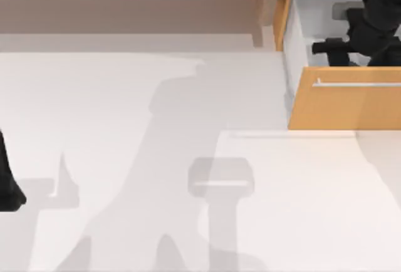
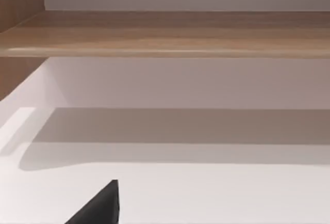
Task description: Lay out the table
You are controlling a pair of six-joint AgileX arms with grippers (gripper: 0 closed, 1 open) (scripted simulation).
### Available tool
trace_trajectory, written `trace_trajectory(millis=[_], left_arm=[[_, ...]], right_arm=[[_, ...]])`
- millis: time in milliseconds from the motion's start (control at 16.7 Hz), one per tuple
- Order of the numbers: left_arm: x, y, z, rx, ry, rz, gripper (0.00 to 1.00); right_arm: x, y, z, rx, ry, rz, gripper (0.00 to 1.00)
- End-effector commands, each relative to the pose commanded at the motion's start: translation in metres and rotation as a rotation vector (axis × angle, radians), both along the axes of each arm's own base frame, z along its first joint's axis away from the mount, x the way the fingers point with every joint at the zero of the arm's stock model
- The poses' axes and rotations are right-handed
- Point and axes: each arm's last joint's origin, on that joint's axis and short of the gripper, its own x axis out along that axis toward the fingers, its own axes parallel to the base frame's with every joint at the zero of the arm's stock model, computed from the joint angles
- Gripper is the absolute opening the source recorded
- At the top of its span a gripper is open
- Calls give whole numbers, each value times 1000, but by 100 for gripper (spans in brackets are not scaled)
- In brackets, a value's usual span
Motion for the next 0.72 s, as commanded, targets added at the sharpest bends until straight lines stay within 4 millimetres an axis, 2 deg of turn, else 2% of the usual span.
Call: trace_trajectory(millis=[600, 720], left_arm=[[0, 0, 0, 0, 0, 0, 100], [0, 0, 0, 0, 0, 0, 100]], right_arm=[[0, -1, 1, 1, -1, -3, 0], [-1, 0, 13, 4, -24, 8, 0]])
